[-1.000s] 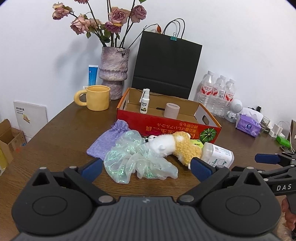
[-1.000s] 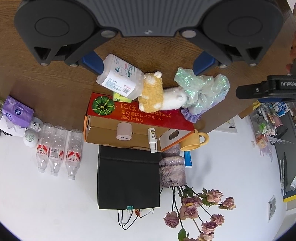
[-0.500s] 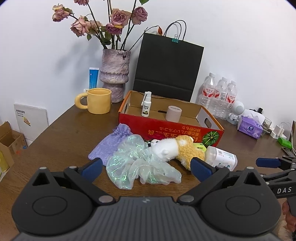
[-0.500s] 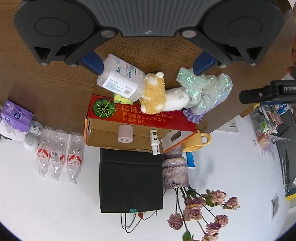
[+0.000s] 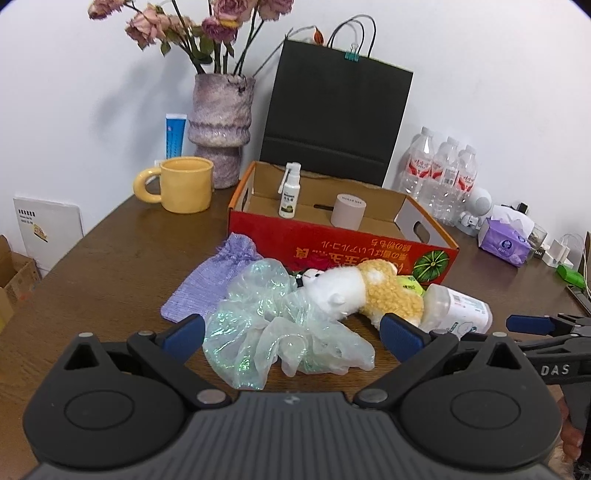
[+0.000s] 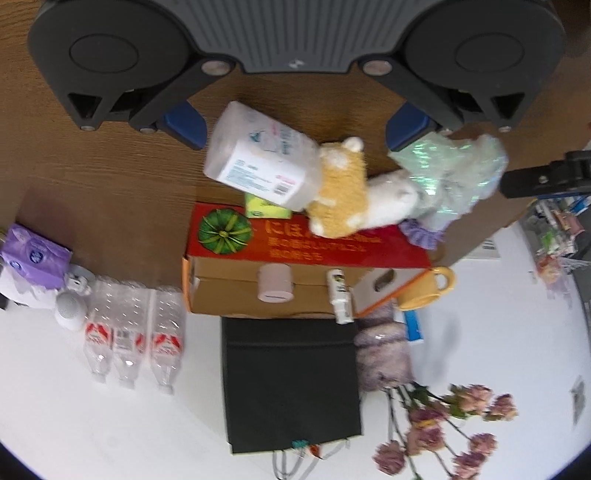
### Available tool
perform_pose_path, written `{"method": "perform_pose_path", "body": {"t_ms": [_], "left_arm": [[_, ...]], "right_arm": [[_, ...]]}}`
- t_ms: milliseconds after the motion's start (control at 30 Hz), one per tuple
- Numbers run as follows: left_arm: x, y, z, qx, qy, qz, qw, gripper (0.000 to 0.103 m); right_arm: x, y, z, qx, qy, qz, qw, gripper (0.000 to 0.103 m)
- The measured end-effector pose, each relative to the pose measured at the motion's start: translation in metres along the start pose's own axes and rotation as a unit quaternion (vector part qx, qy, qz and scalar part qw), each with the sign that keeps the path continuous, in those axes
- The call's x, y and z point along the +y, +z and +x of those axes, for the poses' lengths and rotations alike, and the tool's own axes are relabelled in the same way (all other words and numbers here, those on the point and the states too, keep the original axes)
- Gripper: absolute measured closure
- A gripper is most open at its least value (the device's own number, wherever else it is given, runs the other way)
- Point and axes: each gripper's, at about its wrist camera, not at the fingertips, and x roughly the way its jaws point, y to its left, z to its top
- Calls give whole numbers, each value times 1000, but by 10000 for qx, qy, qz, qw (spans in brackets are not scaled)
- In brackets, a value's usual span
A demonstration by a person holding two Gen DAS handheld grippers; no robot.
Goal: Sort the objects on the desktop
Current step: 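Grasp the clear plastic bag with the left tool while the right tool grasps the white container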
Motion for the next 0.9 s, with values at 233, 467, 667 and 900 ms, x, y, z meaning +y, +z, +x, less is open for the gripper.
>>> {"method": "perform_pose_path", "body": {"t_ms": [233,467,667,900], "left_arm": [[7,5,39,202,39,-102,9997,0],[20,-2,65,453,55,-124,9989,3],[24,-13,70,475,-98,-53,9988,32],[30,-17,65,441,-456,-172,9978,72]], "right_arm": [[-13,-1,34,70,-332,95,9994,0],[-16,-1,57,-27,-203,16,9998,2],[-12,-3,57,-16,-106,-125,9999,14],[-4,-9,50,-22,-59,-333,9994,14]]}}
